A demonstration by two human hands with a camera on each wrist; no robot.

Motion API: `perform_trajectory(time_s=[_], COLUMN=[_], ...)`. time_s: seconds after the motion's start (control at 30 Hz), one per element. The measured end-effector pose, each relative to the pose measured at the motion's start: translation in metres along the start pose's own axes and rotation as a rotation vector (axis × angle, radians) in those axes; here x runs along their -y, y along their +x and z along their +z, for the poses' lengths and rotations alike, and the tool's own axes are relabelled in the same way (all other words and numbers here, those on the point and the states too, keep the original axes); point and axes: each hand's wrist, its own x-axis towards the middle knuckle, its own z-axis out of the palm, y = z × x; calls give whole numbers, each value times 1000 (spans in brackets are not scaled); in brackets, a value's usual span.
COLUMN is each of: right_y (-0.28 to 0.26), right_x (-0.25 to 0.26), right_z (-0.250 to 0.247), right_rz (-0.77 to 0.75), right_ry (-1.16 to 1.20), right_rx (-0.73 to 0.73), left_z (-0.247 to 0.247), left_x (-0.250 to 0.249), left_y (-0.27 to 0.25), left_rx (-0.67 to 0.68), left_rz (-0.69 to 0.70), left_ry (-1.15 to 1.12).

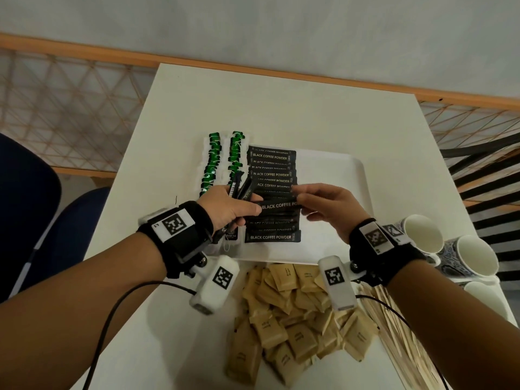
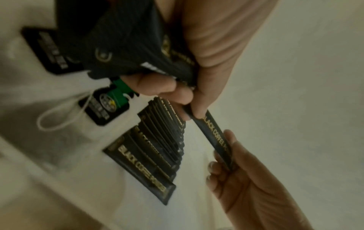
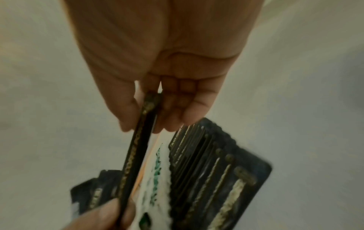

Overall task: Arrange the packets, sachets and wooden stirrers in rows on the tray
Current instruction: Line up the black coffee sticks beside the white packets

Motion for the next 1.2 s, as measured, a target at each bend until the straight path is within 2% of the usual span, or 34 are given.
perform_trajectory(time_s=[0.07,0.17,0.23,0.37,0.47,0.6,0.9,1.07,1.13,1.2], right_y=[-1,-5,-7,-7,-5,-1,6,6,6,6], right_x=[-3,-7,-9,-17,-21,-24,-27,-29,-29,-26], right_z=[-3,-3,-3,0,8,15,23,22,19,18], right_rz=[-12,-43,-90,-52,-18,-14,-71,-98,-132,-189], right_ry=[-149,-576,-783,-954,-985,-1020,-1075,-1108,-1068,-925], right_rx=[40,50,29,114,149,145,103,98,65,10], left_z=[-2,-2,-3,-12,-19,-21,-17,-17,-15,-13], left_x=[2,3,2,-8,-15,-17,-6,-3,-3,-3], left_y=[1,0,1,3,2,1,6,6,5,6], left_rx=[0,2,-44,-91,-67,-84,12,53,55,43], left_rz=[23,40,47,-105,-193,-193,-135,-157,-154,-152], left_ry=[67,73,46,-231,-397,-497,-478,-473,-476,-467])
